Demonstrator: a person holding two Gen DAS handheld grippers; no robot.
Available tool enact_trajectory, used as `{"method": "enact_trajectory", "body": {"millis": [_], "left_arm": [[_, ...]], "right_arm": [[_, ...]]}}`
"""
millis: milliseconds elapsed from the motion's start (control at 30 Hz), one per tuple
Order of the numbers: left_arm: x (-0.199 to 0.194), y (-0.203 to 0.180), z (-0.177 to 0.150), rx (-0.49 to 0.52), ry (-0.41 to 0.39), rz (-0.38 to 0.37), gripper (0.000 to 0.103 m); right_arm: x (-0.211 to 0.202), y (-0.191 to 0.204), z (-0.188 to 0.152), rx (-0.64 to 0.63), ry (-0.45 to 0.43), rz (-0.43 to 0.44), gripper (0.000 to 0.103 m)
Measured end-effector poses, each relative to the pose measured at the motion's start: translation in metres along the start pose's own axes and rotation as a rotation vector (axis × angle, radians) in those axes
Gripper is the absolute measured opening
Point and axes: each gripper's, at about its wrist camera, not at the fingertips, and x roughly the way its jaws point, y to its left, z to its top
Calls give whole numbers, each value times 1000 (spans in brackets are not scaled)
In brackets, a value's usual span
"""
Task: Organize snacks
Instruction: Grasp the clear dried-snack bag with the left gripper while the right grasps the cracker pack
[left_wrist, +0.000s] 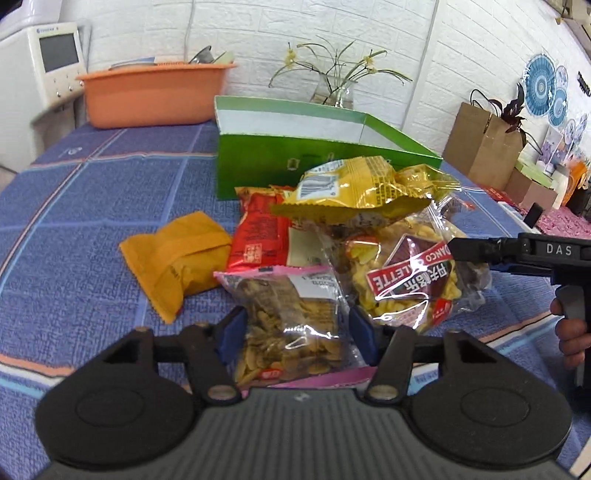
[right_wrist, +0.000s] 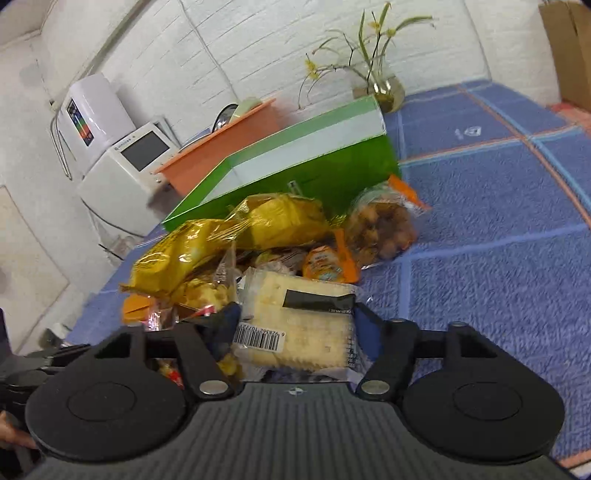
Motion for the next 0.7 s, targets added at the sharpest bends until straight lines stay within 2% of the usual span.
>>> {"method": "enact_trajectory", "body": {"millis": [167, 367, 467, 700], "left_arm": [[-21, 4, -10, -40, -1, 0, 53], [-48, 13, -20, -87, -31, 52, 51], [-61, 14, -24, -98, -34, 50, 51], [-95, 3, -3, -39, -146, 73, 51]], "right_arm": [[-11, 11, -8, -36, 4, -42, 97], [-46, 28, -16, -98, -113, -68, 98], [-58, 39, -21, -152, -154, -89, 98], [-56, 63, -27, -214, -134, -49, 98]]}}
